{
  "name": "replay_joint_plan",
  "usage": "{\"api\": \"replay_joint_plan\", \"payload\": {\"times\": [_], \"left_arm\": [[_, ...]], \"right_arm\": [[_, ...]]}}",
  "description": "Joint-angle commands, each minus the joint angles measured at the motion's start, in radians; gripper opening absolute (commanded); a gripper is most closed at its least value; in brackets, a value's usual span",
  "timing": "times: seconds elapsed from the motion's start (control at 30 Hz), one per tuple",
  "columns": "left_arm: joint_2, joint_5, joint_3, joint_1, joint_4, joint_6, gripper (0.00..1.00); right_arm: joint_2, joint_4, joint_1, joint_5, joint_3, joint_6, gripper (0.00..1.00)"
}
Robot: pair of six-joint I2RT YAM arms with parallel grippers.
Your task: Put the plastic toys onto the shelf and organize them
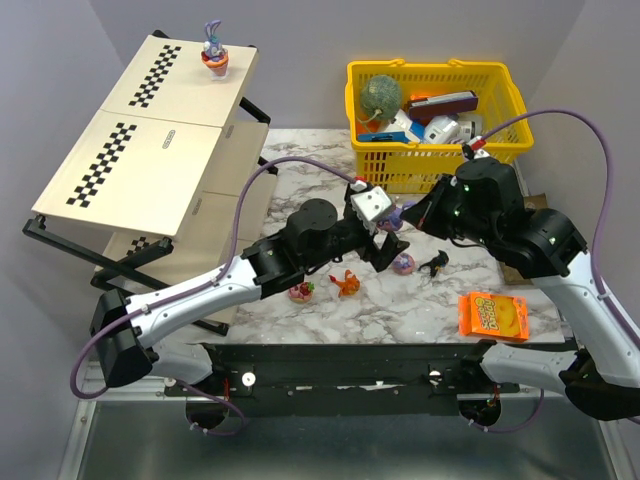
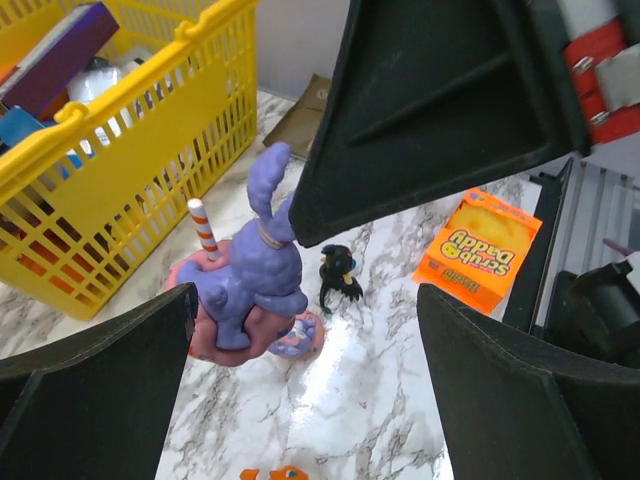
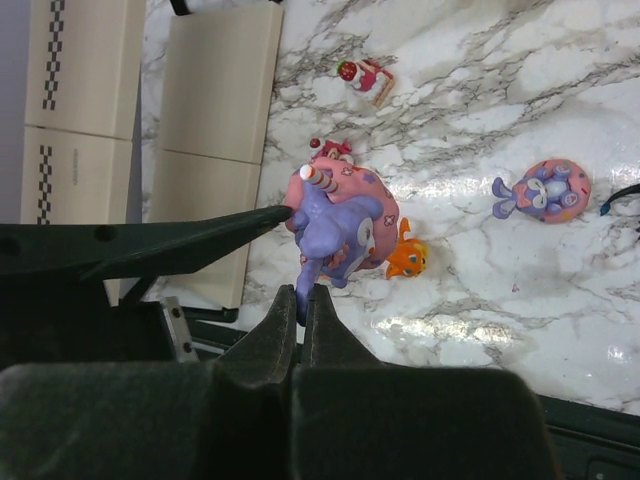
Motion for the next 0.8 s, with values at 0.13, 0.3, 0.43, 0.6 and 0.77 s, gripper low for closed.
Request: {"api": "replay_joint_plan", "payload": {"times": [0.13,0.3,0.43,0.6,0.77], "left_arm": [[0.06,-0.065,0.034,-0.018,0.079,0.044,0.93],[0.068,-0.126,0.025,-0.035,0.131,0.09,0.88],[0.084,-0.163,0.018,-0.046,0.166,0.108,0.85],[0.108,-0.182,0.022,-0.052,0.168,0.121,0.77],[0.124,-0.212,0.03,-0.06,0.16,0.125,0.73]], "right_arm": [[-0.02,-0.013,-0.005,-0.024,0.041,0.009,0.0],[-0.021,-0.013,-0.005,-0.021,0.035,0.011,0.0],[-0.02,-0.013,-0.005,-0.02,0.041,0.006,0.0],[-0.021,-0.012,-0.005,-0.021,0.049,0.006,0.01],[-0.02,-0.012,-0.005,-0.021,0.072,0.003,0.0]]}}
